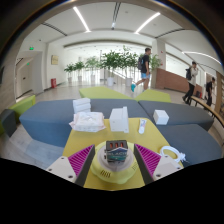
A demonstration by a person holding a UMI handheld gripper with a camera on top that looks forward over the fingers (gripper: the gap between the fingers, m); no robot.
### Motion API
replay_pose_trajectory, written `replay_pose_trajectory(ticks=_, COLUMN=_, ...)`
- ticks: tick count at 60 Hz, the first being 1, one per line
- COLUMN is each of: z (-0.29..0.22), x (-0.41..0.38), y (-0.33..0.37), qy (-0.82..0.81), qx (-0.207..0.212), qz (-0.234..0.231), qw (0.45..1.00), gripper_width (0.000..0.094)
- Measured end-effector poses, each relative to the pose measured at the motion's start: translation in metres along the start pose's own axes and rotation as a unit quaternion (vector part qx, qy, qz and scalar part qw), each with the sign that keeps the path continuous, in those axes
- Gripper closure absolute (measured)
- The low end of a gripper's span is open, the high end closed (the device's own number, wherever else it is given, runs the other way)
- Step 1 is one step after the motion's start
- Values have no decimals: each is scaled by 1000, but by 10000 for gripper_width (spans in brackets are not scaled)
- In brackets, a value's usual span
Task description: Unplug charger
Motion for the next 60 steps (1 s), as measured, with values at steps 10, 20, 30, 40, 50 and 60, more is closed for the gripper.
replay_pose_trajectory(ticks=10, z=17, x=4, y=-45, qy=-19, qx=40, qz=-15, qw=999, gripper_width=542)
replay_pose_trajectory(ticks=20, z=20, x=5, y=-52, qy=10, qx=52, qz=-20, qw=998, gripper_width=736)
replay_pose_trajectory(ticks=30, z=14, x=4, y=-48, qy=6, qx=40, qz=-21, qw=999, gripper_width=782)
replay_pose_trajectory(ticks=40, z=-76, x=25, y=-11, qy=11, qx=130, qz=-7, qw=991, gripper_width=783)
replay_pose_trajectory(ticks=50, z=-119, x=76, y=22, qy=9, qx=131, qz=11, qw=991, gripper_width=781)
replay_pose_trajectory(ticks=60, z=-35, x=114, y=11, qy=4, qx=30, qz=20, qw=999, gripper_width=779)
Point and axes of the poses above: the point between the fingertips, and its own axes, seen from behind it with the camera up: x to the right, z down, y backward, against the way the camera looks, the point moved 9 cm from there along y, backward, against the way the camera looks, and after that the axes turned 9 degrees about x, right-handed, at the moved point
